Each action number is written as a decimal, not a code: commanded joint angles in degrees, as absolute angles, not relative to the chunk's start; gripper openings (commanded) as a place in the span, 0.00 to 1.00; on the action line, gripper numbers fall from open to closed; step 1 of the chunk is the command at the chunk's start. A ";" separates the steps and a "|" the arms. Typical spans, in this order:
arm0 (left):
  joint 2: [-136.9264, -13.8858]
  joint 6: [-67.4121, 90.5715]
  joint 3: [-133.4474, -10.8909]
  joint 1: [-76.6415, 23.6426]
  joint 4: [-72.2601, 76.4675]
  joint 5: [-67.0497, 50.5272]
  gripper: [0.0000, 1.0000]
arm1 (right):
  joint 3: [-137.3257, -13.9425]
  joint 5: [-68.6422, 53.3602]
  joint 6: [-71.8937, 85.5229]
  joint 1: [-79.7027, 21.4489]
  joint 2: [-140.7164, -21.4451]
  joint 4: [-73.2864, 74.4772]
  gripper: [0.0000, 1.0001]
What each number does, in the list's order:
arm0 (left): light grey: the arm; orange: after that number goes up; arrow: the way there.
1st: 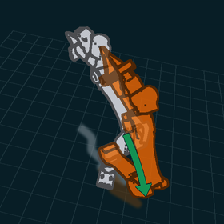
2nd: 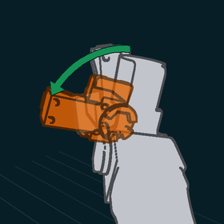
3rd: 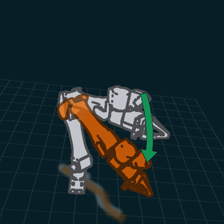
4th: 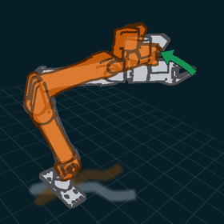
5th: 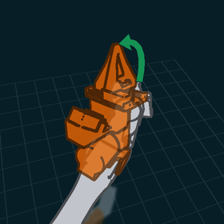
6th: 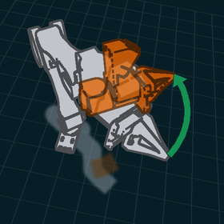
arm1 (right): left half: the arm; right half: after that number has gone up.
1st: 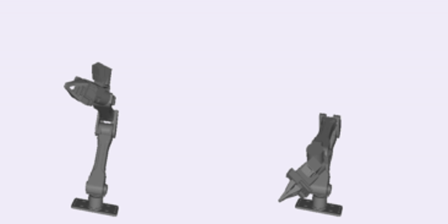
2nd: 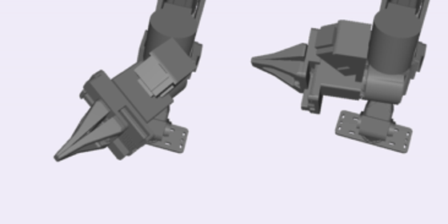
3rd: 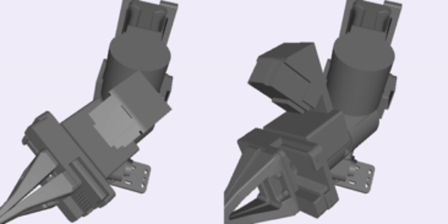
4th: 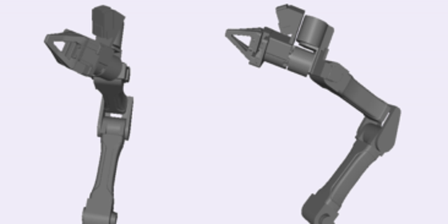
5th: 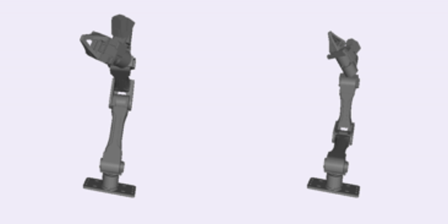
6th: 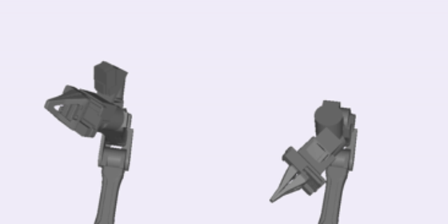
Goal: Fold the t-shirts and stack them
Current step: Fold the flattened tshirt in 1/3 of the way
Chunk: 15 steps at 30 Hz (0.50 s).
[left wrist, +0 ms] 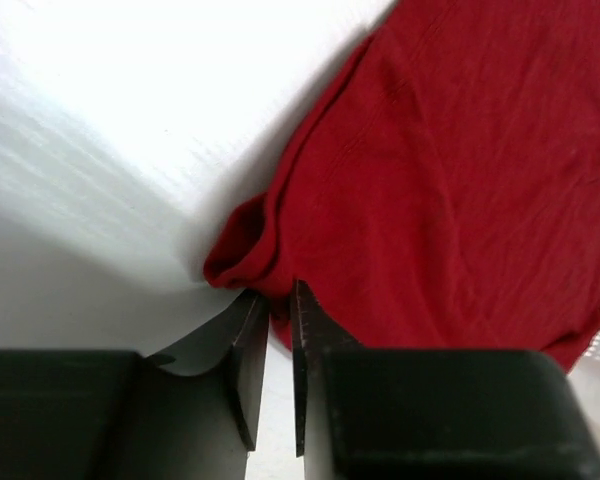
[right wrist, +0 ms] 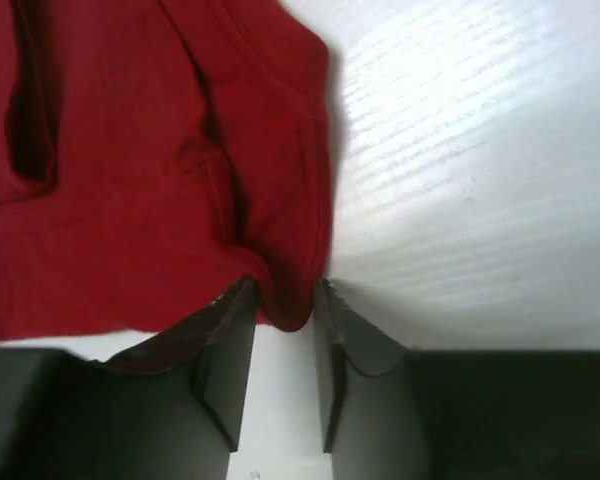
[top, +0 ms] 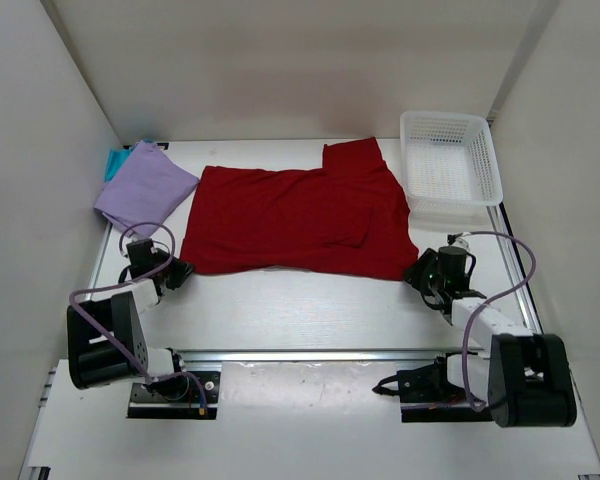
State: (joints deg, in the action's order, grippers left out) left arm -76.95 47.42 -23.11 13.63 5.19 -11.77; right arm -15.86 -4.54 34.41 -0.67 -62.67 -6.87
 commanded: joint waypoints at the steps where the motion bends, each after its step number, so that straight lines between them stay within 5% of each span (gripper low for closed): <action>1: -79.01 47.55 -23.99 13.53 4.48 -10.20 0.25 | -17.40 -4.75 33.32 -0.09 -68.01 -11.50 0.26; 6: -79.98 47.20 -26.01 12.92 3.96 -8.88 0.15 | -20.82 -5.44 34.89 1.76 -71.19 -11.52 0.01; 9: -79.63 46.15 -26.80 14.06 2.38 -7.12 0.00 | -21.62 -3.87 35.16 1.23 -69.18 -8.89 0.00; 15: -74.63 43.16 -28.47 14.94 -3.67 -5.98 0.00 | -21.19 -5.97 38.14 3.78 -65.22 -3.96 0.01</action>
